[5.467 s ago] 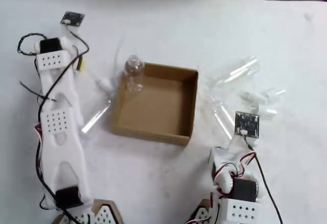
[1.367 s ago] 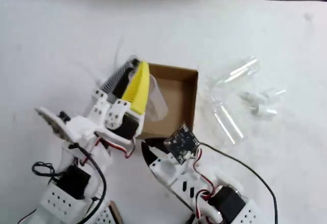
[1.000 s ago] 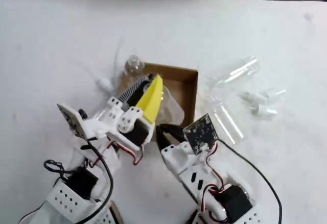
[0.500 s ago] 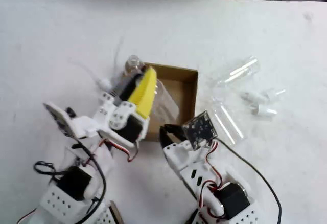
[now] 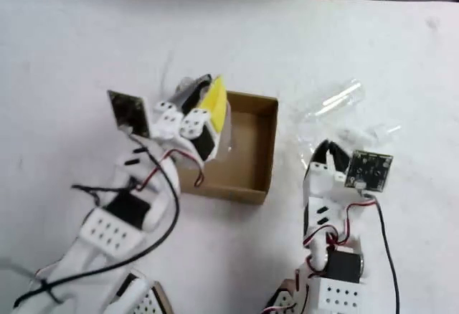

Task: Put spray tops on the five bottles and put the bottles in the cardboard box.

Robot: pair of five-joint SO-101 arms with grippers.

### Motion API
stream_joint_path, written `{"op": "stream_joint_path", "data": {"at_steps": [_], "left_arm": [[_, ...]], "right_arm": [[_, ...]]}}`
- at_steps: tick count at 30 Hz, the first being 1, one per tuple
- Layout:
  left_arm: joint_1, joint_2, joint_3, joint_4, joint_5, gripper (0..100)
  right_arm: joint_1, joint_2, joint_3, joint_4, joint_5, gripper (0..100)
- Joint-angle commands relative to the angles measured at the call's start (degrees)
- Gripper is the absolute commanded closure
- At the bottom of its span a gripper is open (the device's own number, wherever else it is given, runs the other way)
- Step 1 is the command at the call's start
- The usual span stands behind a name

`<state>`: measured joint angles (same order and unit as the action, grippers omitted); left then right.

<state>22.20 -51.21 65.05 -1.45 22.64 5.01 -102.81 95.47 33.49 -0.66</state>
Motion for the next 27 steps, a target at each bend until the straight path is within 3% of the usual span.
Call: {"op": "stream_joint_path", "data": {"at_steps": [1,9,14,19,27], "left_arm": [[0.04,8.31,-3.96,-9.67,-0.88,98],[-0.31,21.76,-4.48,-22.15,-2.46,98],[0.22,28.7,-4.48,-30.24,-10.11,98],[0.04,36.18,-5.54,-38.24,-10.99,98],[-1.1,49.63,-16.26,-38.95,-10.55,98]], "right_arm": [[1.19,-0.13,1.41,-2.59,0.18,98.4],[1.27,-0.13,1.41,-0.48,0.53,98.4],[1.27,-0.04,1.41,-0.48,0.53,98.4],[1.27,-0.04,1.41,-0.48,0.53,98.4],[1.27,0.04,1.41,-0.48,0.62,98.4]]}}
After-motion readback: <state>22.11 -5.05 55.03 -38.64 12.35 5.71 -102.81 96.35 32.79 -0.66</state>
